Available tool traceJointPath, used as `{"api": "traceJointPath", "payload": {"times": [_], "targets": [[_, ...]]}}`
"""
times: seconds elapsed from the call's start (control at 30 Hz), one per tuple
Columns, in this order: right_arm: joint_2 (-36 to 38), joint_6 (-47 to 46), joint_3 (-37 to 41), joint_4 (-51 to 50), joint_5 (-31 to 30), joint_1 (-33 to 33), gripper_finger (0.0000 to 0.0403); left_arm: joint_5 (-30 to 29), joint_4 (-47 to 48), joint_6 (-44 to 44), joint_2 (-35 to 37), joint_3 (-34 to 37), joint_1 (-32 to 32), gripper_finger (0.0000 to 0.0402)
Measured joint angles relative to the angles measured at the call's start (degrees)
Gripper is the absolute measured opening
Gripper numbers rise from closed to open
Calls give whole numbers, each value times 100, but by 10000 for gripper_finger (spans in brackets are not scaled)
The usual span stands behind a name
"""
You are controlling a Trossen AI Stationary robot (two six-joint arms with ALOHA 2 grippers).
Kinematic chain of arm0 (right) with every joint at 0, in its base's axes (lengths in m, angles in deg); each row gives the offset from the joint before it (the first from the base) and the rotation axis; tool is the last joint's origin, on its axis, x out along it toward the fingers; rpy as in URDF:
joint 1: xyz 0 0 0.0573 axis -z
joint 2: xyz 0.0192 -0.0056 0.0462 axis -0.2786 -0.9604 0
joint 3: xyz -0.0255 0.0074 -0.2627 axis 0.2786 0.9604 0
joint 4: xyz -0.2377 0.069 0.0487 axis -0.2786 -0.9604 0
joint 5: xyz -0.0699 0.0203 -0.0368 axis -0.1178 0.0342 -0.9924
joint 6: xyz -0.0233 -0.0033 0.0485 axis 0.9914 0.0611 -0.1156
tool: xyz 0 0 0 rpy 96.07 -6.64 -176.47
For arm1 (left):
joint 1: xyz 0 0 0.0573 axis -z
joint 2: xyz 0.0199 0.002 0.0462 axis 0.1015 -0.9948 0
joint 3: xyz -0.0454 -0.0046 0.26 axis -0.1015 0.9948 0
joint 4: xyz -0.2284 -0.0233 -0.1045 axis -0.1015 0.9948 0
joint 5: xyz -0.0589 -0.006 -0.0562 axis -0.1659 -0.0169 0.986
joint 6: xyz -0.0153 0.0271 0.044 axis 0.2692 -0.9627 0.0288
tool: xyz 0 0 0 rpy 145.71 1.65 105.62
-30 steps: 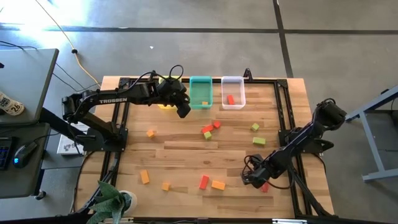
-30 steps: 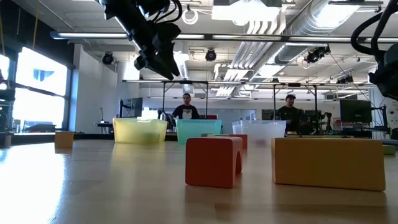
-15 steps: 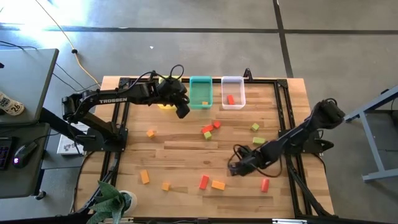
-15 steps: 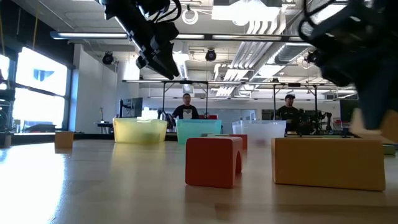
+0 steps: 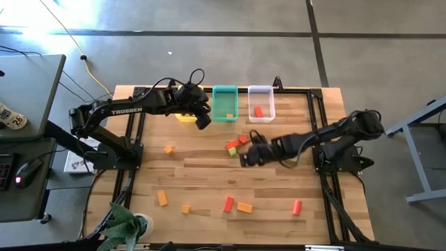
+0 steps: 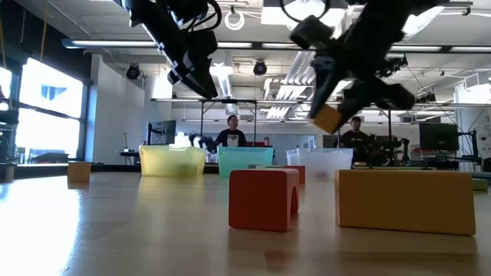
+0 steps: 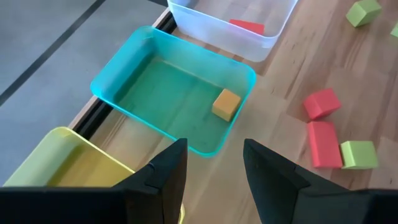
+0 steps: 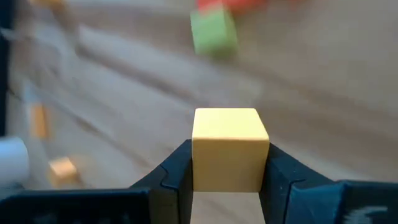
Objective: Sort & place blocks by color
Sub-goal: Put the yellow block into the blue bin
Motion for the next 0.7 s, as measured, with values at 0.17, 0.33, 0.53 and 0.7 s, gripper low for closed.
{"api": "traceJointPath", "payload": {"times": [0.17,0.33,0.53,0.7], "targets": [[0,901,-201,335,-2,713,105,2,1,-30,0,0,0,145],[4,1884,-315,825,2,1398,105,-3,2,-30,0,0,0,145],[4,3054,-338,1571,59,2197,105,-8,2,-26,0,0,0,145],[4,3993,-338,2316,55,2757,105,-11,4,238,0,0,0,145]]}}
